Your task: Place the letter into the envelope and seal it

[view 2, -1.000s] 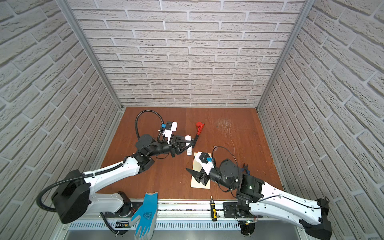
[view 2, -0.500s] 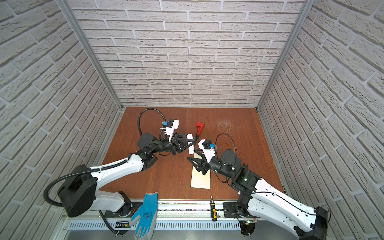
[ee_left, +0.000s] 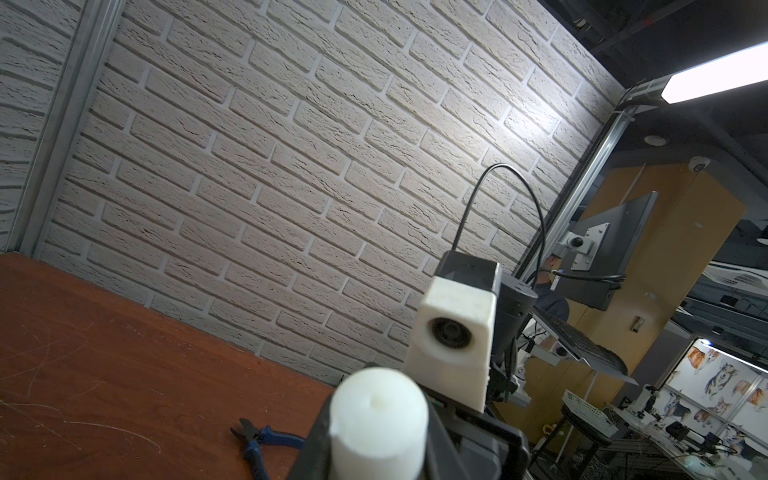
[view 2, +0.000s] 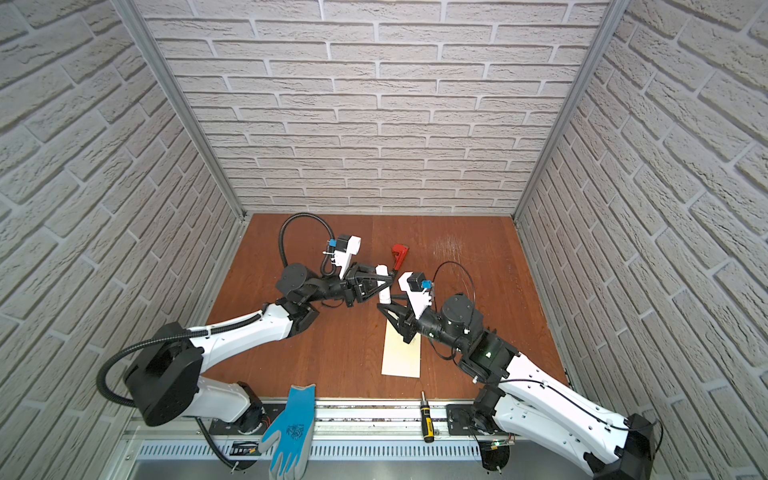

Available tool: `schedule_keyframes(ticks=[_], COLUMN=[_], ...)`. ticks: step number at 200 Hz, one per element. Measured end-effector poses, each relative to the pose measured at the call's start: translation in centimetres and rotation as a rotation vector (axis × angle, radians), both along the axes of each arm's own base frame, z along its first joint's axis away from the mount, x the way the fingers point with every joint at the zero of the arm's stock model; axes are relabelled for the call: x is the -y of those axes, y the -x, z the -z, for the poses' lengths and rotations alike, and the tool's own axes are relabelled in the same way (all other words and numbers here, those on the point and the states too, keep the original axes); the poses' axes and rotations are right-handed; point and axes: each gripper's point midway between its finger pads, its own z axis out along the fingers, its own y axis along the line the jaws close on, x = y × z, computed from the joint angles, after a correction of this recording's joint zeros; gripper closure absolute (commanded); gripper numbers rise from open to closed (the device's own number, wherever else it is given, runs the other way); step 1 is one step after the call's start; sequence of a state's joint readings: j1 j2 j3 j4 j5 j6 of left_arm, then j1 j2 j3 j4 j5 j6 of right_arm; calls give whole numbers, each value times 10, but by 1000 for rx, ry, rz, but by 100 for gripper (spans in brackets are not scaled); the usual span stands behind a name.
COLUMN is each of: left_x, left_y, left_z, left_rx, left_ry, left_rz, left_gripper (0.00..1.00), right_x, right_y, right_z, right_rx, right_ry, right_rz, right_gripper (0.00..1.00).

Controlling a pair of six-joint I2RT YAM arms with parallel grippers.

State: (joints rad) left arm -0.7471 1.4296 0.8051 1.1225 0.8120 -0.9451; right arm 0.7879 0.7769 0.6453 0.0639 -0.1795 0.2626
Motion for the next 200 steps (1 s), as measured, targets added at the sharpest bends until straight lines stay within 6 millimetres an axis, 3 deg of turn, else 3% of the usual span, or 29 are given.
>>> schedule_keyframes(ticks=[90,137,200], left_x=[2,5,10], left_y=[1,-8,-20], left_z=[-7,-7,-8], left_rx=[20,45,79], left_ry=[25,-16,-30], left_rz=[-4,-153,-358], left_gripper=[100,100,100], right_x=[1,5,12], right_y=[-2,-10,-20], right_z=[-7,-7,-7], right_rx=[3,4,110], right_ry=[-14,-16,71], right_rz=[10,68,284], right_gripper=[82,91,93])
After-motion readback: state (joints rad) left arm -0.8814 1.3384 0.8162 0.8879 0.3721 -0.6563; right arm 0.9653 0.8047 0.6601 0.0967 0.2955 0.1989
